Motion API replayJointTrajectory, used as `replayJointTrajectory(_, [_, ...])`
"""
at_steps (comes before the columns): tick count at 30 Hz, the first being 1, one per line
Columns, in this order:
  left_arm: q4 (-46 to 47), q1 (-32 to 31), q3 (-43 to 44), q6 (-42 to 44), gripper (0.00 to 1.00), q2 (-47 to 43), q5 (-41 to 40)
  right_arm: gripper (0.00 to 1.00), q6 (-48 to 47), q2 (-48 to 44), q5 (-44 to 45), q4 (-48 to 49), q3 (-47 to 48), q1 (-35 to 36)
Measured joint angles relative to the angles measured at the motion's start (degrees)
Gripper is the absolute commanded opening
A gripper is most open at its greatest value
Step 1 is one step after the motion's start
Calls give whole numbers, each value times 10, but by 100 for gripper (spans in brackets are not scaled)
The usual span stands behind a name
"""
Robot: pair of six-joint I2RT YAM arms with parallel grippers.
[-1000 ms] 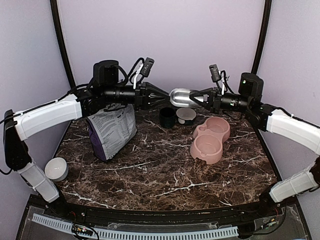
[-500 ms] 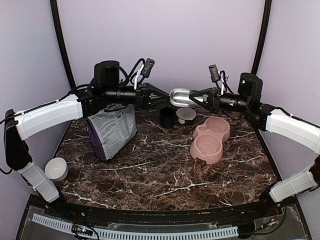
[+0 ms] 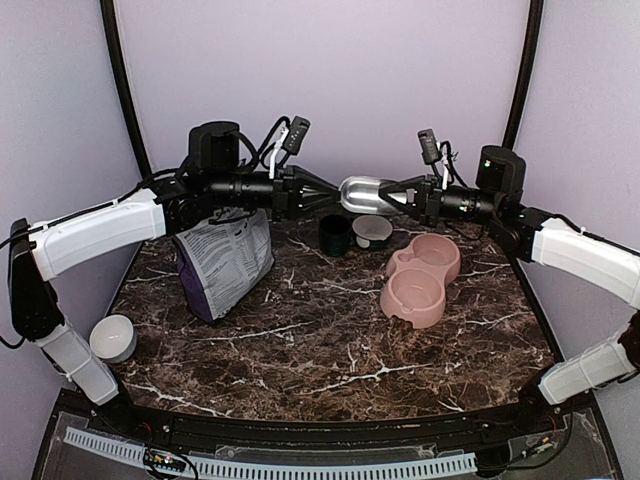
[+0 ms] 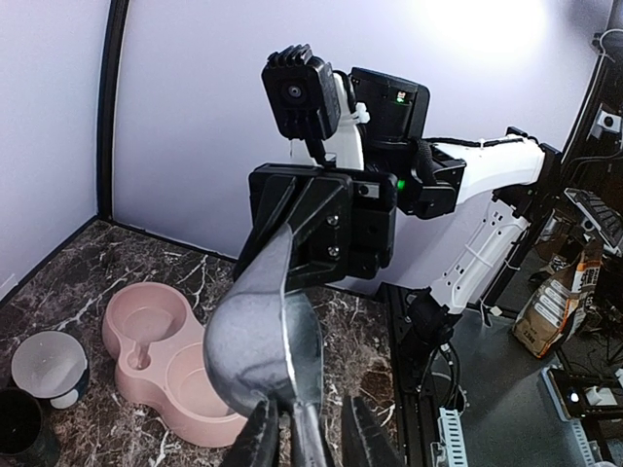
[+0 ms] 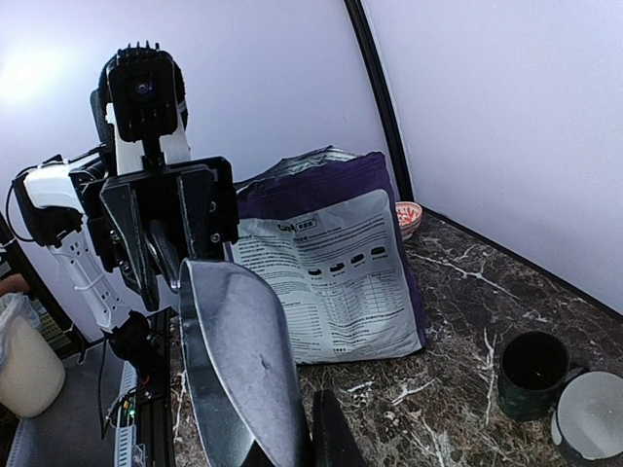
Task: Serve the pet food
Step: Pass from the right arm to the left
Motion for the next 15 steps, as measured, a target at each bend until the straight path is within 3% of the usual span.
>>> replayJointTrajectory(8, [0, 0, 0, 1, 28, 0, -23, 0, 0, 0, 4, 0, 0, 0])
replayJointTrajectory(15, [0, 0, 0, 1, 24, 0, -26, 0, 0, 0, 5, 0, 0, 0])
